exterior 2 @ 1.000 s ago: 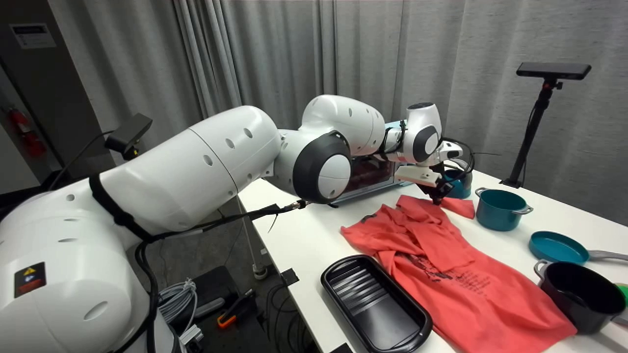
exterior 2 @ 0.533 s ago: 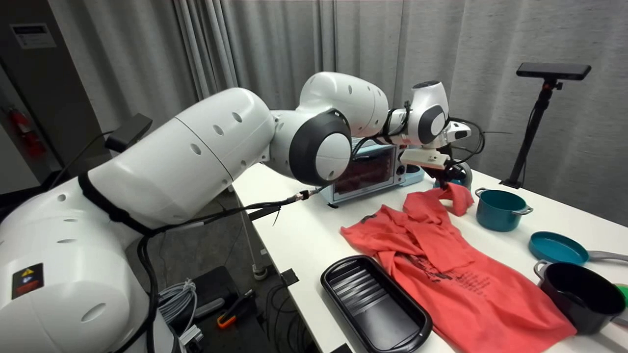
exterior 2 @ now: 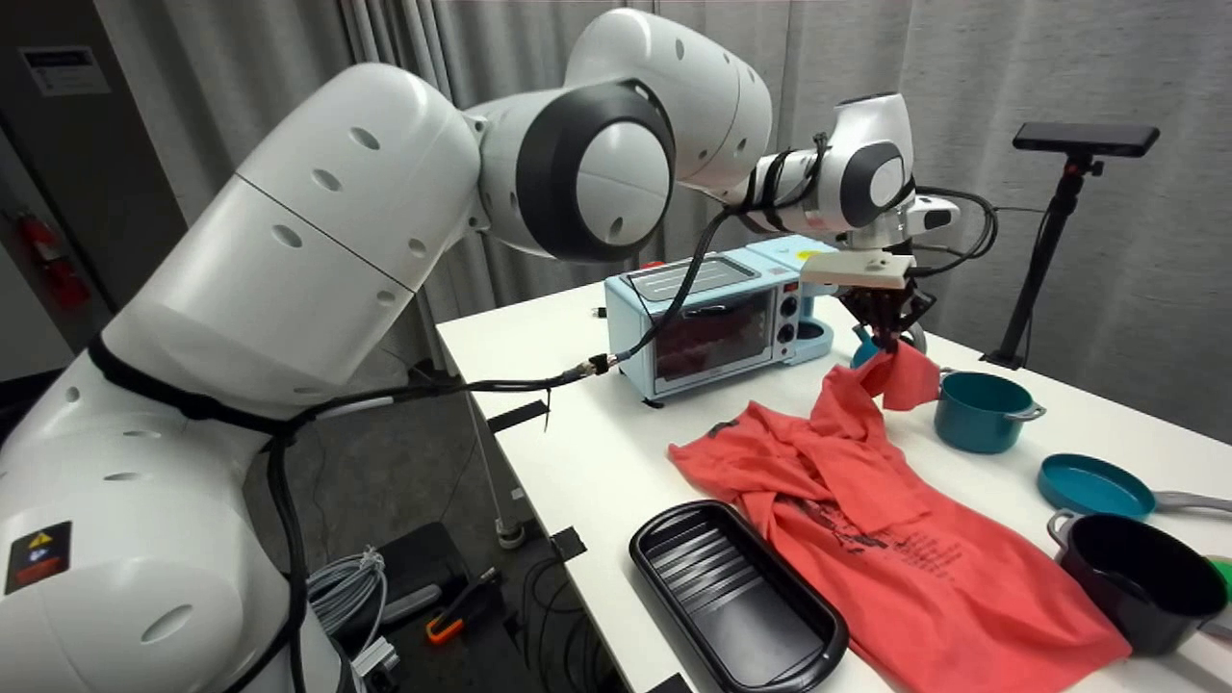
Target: Fold the orange shirt
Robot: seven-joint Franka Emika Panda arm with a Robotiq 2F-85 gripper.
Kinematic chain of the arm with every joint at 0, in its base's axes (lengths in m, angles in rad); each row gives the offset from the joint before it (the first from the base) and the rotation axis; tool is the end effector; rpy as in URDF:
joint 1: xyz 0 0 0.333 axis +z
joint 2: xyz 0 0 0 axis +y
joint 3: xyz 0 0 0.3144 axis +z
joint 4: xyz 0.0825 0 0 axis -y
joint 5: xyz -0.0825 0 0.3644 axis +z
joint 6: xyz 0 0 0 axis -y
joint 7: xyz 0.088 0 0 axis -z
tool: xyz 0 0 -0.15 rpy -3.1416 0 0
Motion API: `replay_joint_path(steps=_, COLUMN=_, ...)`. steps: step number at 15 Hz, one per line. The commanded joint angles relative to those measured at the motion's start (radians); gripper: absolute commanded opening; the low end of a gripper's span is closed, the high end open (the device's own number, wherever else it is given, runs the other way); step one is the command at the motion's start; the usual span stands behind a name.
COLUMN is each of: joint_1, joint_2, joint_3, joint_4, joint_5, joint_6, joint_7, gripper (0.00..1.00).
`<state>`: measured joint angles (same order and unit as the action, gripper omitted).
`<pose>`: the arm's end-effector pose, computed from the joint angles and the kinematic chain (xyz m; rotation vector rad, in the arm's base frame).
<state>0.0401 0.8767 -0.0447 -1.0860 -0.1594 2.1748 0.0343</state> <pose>0.7808 -0.0045 0.2813 2.9539 0.0851 0.3193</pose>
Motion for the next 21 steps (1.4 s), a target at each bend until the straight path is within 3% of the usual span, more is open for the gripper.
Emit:
replay_joint_path(steps=1, joint_1=-0.050, joint_2=-0.173, joint_3=0.038, joint_4=-0.241, joint_5=0.053, joint_6=-0.085, joint_7=-0.102, gripper=0.01)
replay_joint_path(steps=8, joint_1=-0.075, joint_2=-0.367, joint_3=0.022, joint_4=-0.598, joint_5=0.032, joint_6=-0.235, joint_7=-0.187, gripper=0.01)
replay_joint_path(steps=12, joint_1=-0.072, joint_2=-0.481, joint_3=-0.001, joint_4=-0.823, joint_5=-0.014, joint_6=-0.216, joint_7=-0.180, gripper=0.01)
replay_joint_path(steps=13, joint_1=-0.071, joint_2=-0.511, joint_3=-0.008, joint_4=-0.880, joint_5=-0.030, joint_6=-0.191, joint_7=-0.166, gripper=0.27)
replay_joint_path(steps=15, joint_1=-0.075, joint_2=-0.573, joint_3=-0.019, joint_4=-0.979, joint_5=-0.056, joint_6=-0.065, joint_7=-0.134, gripper=0.35)
replay_joint_path(steps=17, joint_1=-0.087, joint_2=-0.602, joint_3=-0.028, joint_4=-1.012, joint_5=-0.053, joint_6=0.068, joint_7=-0.124, gripper=0.51)
replay_joint_path(steps=21, joint_1=-0.115, joint_2=-0.584, joint_3=-0.043, joint_4=-0.979, joint_5=-0.007, joint_6=0.272, joint_7=-0.111, gripper=0.82)
